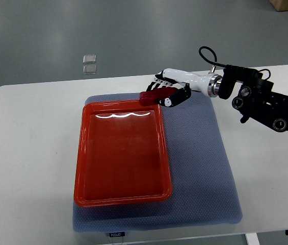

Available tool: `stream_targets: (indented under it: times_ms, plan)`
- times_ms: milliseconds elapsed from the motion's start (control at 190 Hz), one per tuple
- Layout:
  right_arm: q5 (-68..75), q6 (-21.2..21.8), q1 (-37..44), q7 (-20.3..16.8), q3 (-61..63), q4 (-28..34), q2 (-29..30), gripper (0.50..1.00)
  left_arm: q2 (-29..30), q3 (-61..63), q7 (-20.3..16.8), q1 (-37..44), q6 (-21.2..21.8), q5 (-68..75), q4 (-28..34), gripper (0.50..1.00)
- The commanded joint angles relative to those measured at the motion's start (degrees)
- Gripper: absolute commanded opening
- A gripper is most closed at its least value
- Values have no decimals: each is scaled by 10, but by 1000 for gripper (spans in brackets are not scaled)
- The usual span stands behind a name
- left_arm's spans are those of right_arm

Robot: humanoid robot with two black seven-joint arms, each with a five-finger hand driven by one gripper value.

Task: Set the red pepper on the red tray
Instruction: 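Lift the pepper with the right hand and carry it over the tray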

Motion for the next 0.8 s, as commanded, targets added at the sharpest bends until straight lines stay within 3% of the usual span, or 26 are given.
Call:
stream_targets:
  times_ms: [0, 406, 796]
  plan:
    - [0, -2, -6, 0, 0, -3, 31, 500, 0, 0, 0, 0, 0, 0, -2, 1000]
    - [-3, -33, -52, 11, -10, -8, 107, 500, 0, 0, 1, 0, 0, 0, -4, 1000]
    - [-13, -62, -69, 23, -50, -20, 138, 500, 0, 0, 1, 0, 0, 0, -2, 1000]
